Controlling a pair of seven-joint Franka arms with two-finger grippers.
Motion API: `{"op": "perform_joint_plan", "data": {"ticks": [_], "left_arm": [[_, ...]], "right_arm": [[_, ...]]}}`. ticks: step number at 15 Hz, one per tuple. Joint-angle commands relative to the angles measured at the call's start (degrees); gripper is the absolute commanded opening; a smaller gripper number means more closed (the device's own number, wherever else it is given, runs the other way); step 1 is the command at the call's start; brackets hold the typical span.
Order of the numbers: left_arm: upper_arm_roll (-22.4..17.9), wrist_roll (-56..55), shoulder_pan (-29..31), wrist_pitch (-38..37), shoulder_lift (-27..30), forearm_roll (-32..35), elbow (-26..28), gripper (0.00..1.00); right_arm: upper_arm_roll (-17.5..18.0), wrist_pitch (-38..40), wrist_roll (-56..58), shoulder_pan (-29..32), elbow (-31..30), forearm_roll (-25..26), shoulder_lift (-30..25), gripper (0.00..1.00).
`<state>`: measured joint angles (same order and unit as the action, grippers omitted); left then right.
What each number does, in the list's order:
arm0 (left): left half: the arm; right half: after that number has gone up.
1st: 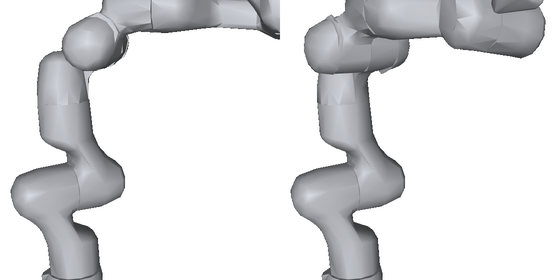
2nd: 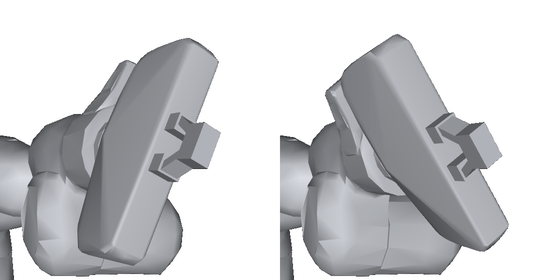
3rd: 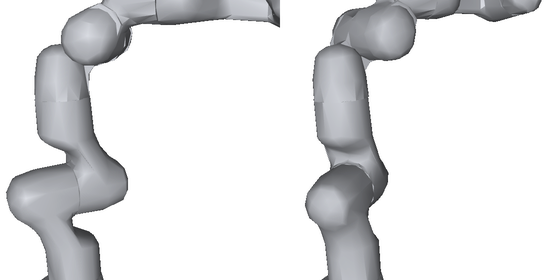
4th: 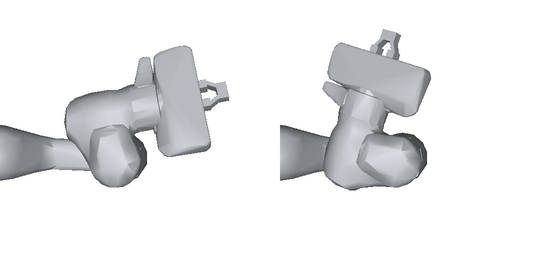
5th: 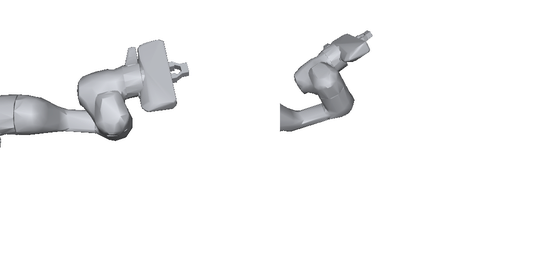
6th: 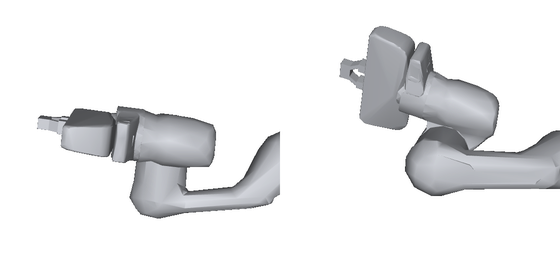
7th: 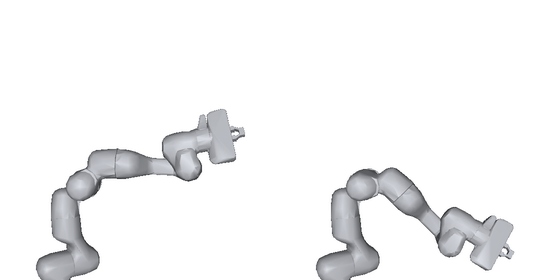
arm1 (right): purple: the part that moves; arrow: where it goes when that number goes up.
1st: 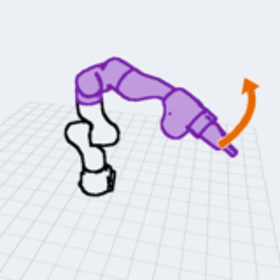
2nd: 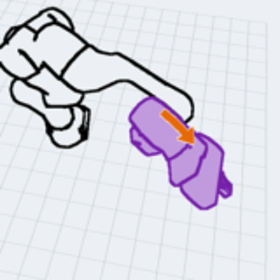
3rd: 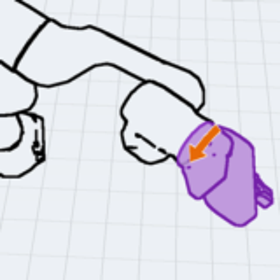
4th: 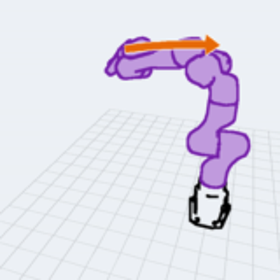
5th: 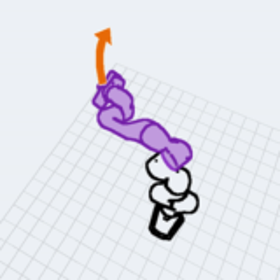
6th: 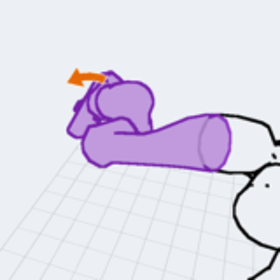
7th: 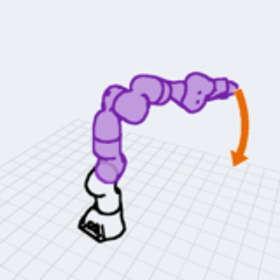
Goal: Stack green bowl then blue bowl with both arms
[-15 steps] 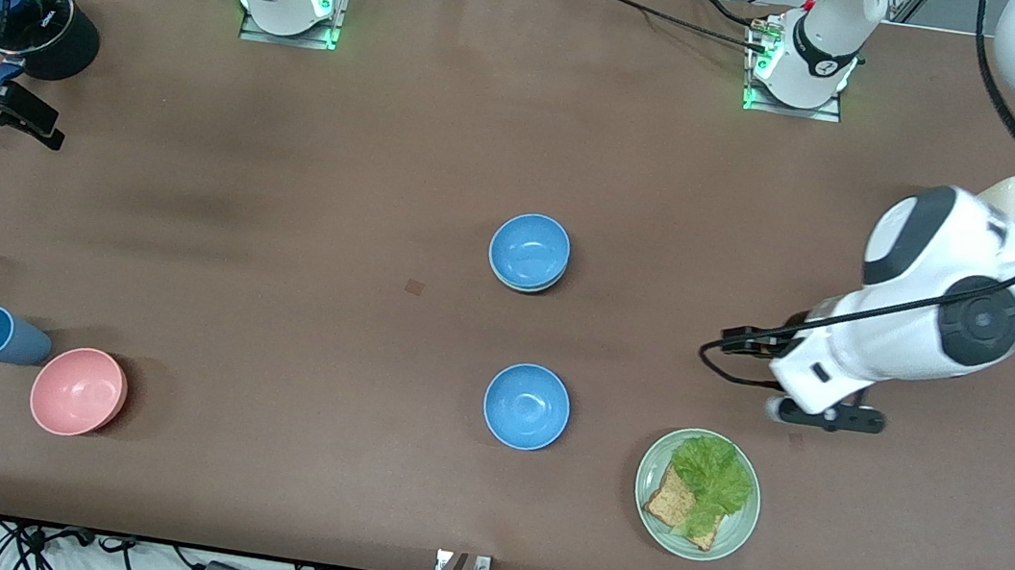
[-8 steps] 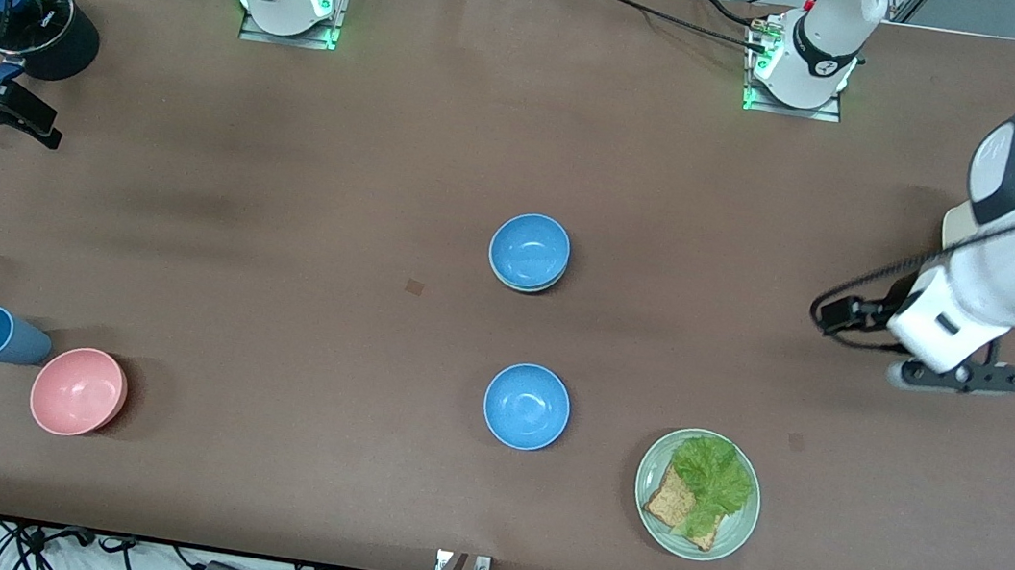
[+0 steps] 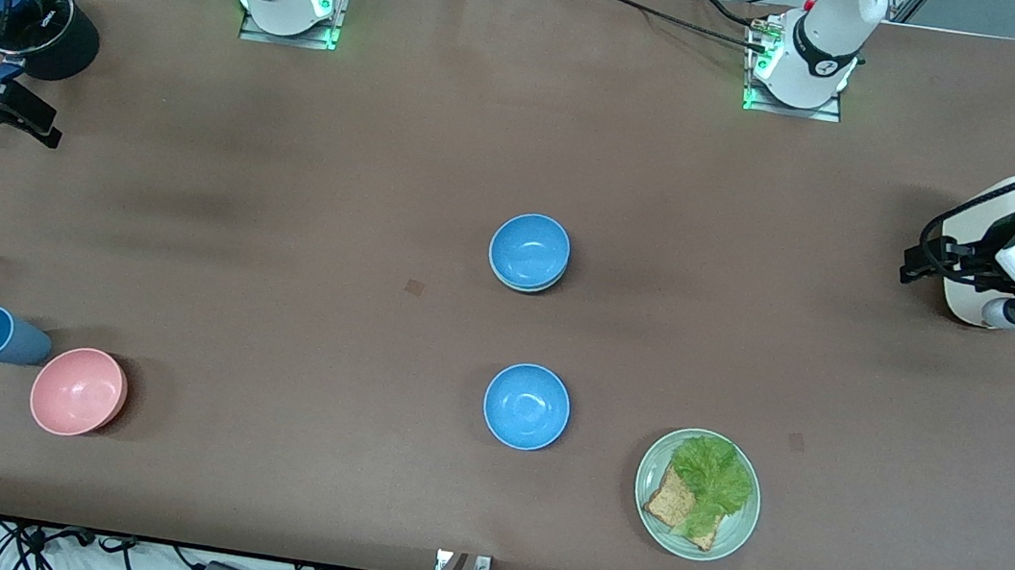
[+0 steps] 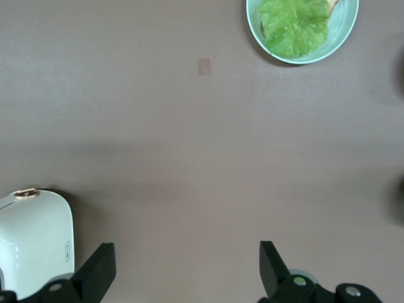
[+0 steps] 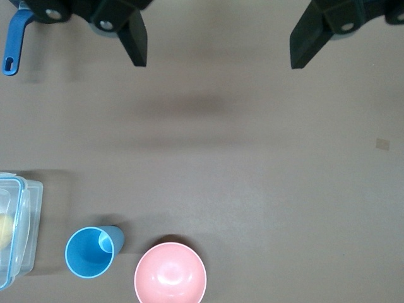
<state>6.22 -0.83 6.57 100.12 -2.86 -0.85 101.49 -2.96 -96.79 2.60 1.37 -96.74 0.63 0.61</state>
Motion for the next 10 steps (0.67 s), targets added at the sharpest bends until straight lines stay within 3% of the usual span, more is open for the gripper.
{"op": "perform_joint_plan", "data": {"ticks": [1, 10], "left_arm": [[0.10, 1.18, -0.77, -1.59, 0.39, -1.00, 0.11, 1.00], [1.16, 1.27, -0.85, -2.57, -1.01, -1.00, -2.87, 1.00]], "right_arm": [[0.32, 0.28, 0.12, 0.12, -1.34, 0.77, -1.66, 1.00], [0.24, 0.28, 0.12, 0.21, -1.34, 0.77, -1.58, 1.00]]}}
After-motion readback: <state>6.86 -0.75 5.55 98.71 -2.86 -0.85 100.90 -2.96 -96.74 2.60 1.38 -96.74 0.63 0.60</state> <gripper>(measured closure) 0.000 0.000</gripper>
